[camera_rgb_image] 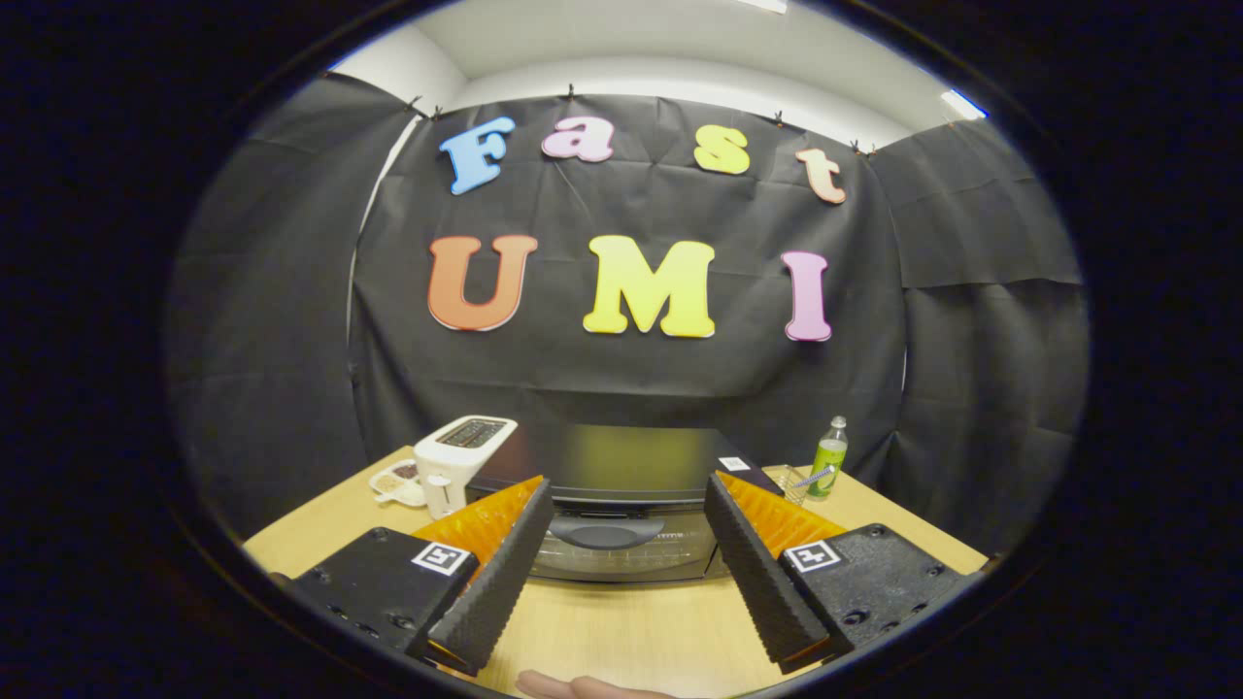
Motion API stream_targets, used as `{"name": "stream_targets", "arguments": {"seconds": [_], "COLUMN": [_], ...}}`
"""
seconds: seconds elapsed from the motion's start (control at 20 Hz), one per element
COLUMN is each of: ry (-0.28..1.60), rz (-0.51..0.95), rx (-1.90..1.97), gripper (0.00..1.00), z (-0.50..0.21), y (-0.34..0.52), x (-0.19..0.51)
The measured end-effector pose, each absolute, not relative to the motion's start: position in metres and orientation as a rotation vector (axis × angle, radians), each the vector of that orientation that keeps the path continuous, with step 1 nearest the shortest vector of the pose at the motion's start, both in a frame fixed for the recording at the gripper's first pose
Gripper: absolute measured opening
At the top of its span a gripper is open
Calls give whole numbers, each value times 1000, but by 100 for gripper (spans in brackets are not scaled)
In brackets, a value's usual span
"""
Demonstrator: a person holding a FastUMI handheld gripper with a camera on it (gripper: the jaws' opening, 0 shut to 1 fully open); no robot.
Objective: Open the toaster oven, put the food inside, and close the toaster oven door.
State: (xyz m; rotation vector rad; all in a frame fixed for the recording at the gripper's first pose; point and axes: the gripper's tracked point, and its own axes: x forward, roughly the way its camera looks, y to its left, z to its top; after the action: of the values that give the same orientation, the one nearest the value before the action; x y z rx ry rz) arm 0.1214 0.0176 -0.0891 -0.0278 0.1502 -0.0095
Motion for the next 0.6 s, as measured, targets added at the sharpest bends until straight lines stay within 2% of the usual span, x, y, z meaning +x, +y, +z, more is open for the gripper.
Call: {"name": "stream_targets", "arguments": {"seconds": [0.3,0.6], "ry": [273,353], "rz": [-15,-45], "rx": [-69,-53], "gripper": [100,100], "z": [-134,-163], "y": [27,21], "x": [176,193]}}
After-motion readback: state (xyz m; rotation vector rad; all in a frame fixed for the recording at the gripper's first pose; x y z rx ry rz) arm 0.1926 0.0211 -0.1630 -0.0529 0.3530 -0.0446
